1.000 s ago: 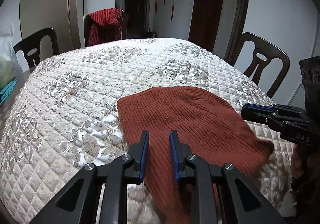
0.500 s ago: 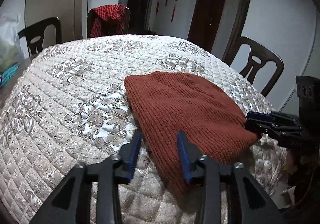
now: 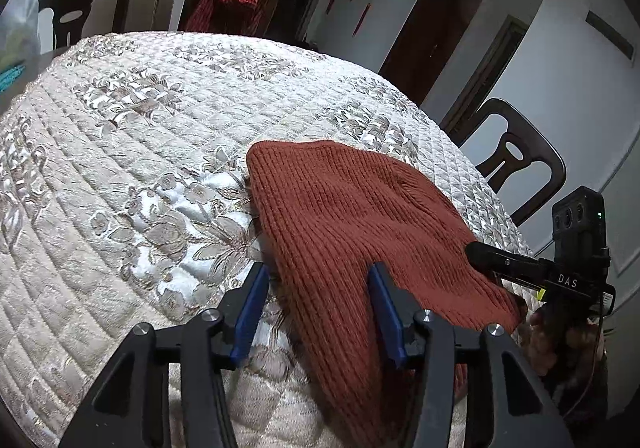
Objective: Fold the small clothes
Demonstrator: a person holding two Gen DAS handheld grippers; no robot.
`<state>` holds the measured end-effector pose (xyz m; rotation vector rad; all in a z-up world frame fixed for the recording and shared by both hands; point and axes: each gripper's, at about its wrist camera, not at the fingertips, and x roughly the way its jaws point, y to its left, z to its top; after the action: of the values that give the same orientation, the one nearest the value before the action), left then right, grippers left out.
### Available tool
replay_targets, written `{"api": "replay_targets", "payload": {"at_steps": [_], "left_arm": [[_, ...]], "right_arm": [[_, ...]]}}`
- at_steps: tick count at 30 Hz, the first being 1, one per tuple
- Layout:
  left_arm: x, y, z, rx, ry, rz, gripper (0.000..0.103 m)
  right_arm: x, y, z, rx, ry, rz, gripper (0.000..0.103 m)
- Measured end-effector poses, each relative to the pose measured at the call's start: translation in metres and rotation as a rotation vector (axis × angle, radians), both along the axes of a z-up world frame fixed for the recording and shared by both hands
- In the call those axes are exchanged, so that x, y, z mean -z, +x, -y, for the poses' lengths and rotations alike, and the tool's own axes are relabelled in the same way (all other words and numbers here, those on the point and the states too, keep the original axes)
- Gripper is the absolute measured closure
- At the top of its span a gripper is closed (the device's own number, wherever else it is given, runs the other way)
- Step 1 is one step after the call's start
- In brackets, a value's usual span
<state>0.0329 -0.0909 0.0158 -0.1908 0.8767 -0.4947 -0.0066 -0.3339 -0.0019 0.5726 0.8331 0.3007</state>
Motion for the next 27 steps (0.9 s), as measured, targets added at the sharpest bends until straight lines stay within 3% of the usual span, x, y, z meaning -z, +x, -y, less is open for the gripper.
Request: {"api": "replay_targets", "payload": {"at_steps": [4, 12, 19, 23, 27], "left_arm": [[0.006, 0.005, 0.001, 0.010, -0.033, -0.035, 0.044], [0.011, -0.007, 0.000, 0.012, -0.060, -0.052, 0.044], [0.011, 0.006, 0.012, 0.039, -0.029, -0.054, 0.045], [0.006, 0.006, 0.016, 0.043, -0.010, -0.038, 0.057], [-0.005, 0.003, 0.014, 0.049, -0.008, -0.012, 0.066]], "right_arm": [[0.004, 0.007, 0.006, -0.006, 0.075, -0.005, 0.054], [0.002, -0.008, -0.003, -0.065, 0.094, -0.021, 0.055], [0.005, 0.004, -0.004, -0.070, 0.109, -0.032, 0.066], [0.000, 0.002, -0.006, -0.069, 0.105, -0.021, 0.075], [-0.010, -0.005, -0.009, -0.074, 0.093, 0.006, 0.077]]}}
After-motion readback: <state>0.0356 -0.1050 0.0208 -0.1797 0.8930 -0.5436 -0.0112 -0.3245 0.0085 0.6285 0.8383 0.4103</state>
